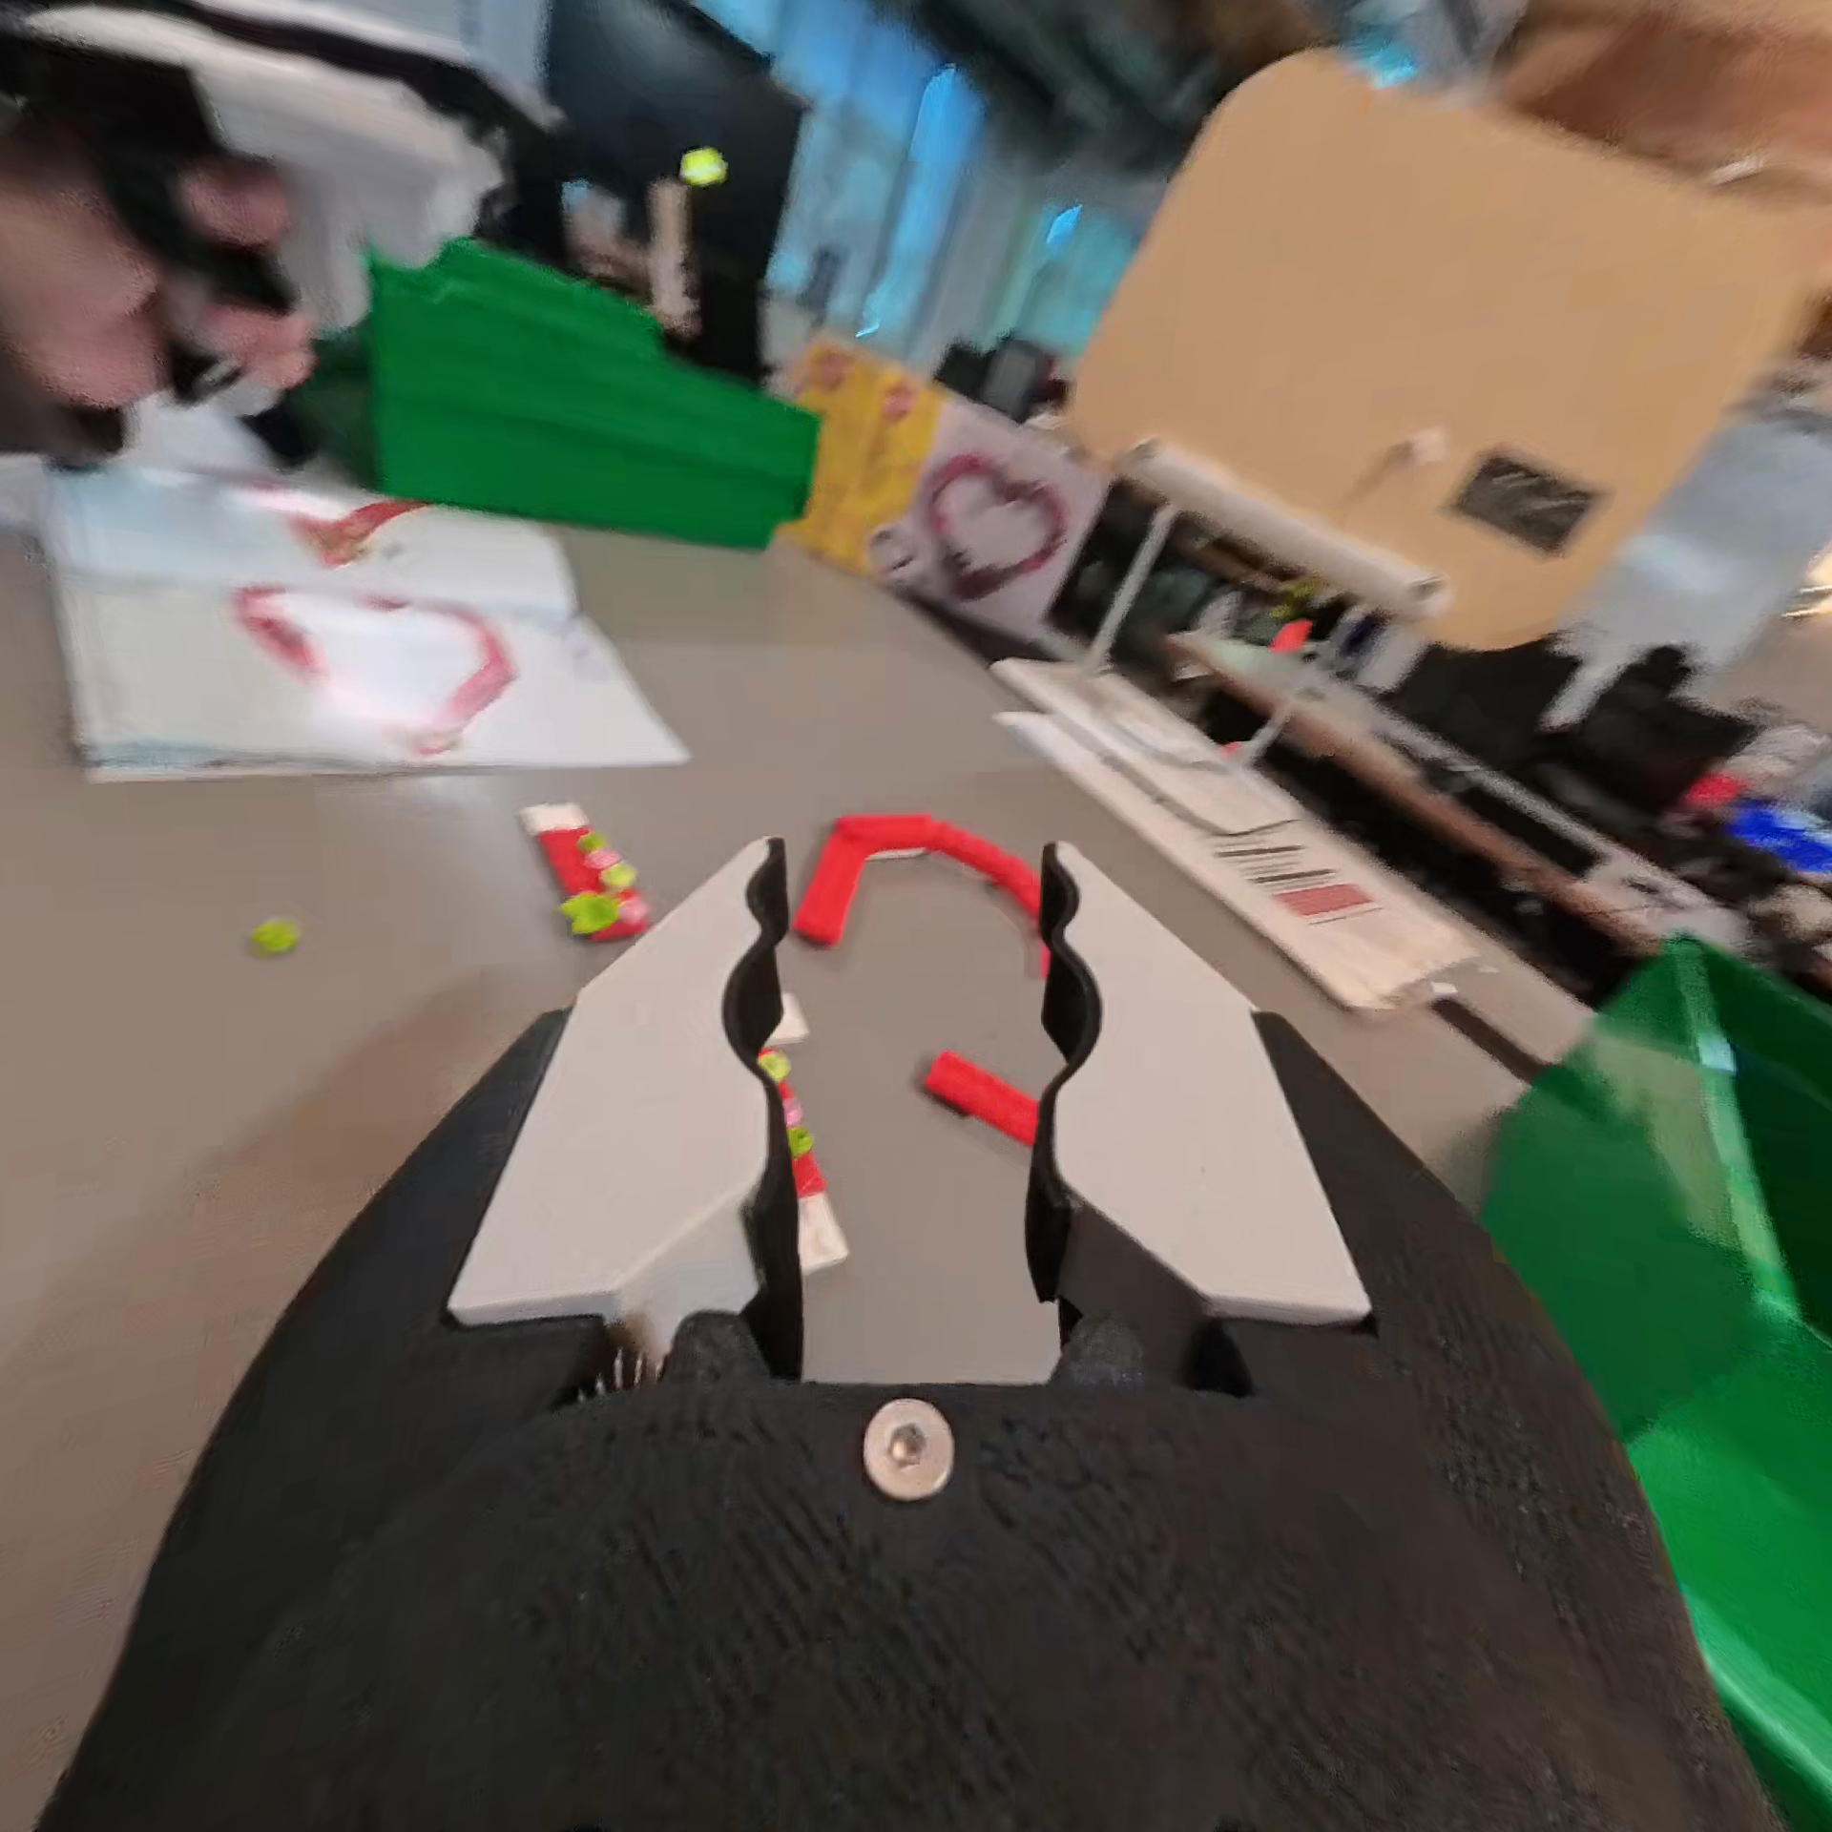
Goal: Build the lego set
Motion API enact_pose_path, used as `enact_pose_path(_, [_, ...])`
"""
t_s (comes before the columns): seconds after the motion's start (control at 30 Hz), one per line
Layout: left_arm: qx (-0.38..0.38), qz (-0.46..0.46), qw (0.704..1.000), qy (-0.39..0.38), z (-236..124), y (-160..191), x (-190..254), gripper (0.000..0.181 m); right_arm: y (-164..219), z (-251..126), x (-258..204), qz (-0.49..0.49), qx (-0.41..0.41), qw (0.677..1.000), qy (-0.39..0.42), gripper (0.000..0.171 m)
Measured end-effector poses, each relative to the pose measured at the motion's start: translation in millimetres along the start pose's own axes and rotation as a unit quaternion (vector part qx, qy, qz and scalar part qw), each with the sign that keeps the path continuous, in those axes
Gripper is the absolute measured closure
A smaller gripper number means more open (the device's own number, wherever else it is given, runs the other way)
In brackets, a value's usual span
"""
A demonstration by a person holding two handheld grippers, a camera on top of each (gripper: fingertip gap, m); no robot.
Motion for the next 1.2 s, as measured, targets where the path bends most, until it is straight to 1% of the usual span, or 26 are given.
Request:
enact_pose_path(0.07, [0.001, 0.018, 1.0, -0.007, -4, 8, -2, 0.129, -10, -3, 5, -0.006, 0.022, 0.998, 0.061, 0.122])
enact_pose_path(0.13, [0.013, 0.038, 0.999, -0.014, -10, 10, -5, 0.134, -15, -7, 6, -0.023, 0.041, 0.993, 0.109, 0.125])
enact_pose_path(0.2, [0.01, 0.049, 0.998, -0.043, -19, 8, -18, 0.135, -17, -12, 6, -0.063, 0.034, 0.986, 0.148, 0.126])
enact_pose_path(0.27, [0.019, 0.048, 0.995, -0.086, -32, 6, -36, 0.136, -18, -16, 8, -0.09, 0.031, 0.98, 0.175, 0.129])
enact_pose_path(0.37, [0.031, 0.045, 0.991, -0.119, -44, 14, -49, 0.135, -16, -19, 13, -0.08, 0.024, 0.976, 0.203, 0.13])
enact_pose_path(0.5, [0.023, 0.046, 0.994, -0.1, -41, 23, -44, 0.137, -18, -26, 17, -0.061, 0.035, 0.969, 0.236, 0.131])
enact_pose_path(0.7, [-0.023, 0.084, 0.994, -0.063, -32, 40, -28, 0.138, -19, -27, 18, -0.054, 0.05, 0.973, 0.217, 0.132])
enact_pose_path(0.83, [-0.032, 0.1, 0.993, -0.044, -29, 43, -21, 0.138, -18, -24, 17, -0.055, 0.049, 0.976, 0.205, 0.132])
enact_pose_path(0.93, [-0.029, 0.088, 0.995, -0.047, -31, 43, -24, 0.14, -18, -21, 15, -0.066, 0.044, 0.977, 0.198, 0.133])
enact_pose_path(1.0, [-0.032, 0.079, 0.995, -0.058, -33, 45, -29, 0.155, -17, -17, 12, -0.084, 0.031, 0.978, 0.191, 0.133])
enact_pose_path(1.03, [-0.033, 0.075, 0.994, -0.065, -35, 46, -32, 0.158, -16, -15, 11, -0.095, 0.025, 0.977, 0.189, 0.13])
enact_pose_path(1.2, [-0.018, 0.051, 0.996, -0.066, -37, 44, -36, 0.157, -16, -8, 4, -0.13, 0.008, 0.976, 0.177, 0.129])
Point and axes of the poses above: each gripper's, where its closed fingertips meet, z out along the fingers, y out of its underside, x = y × z across the jaws, the point moved 6 cm from there along -z, back along the fingers, and after that the axes turned 2 degrees about z, right-handed, at the moved point
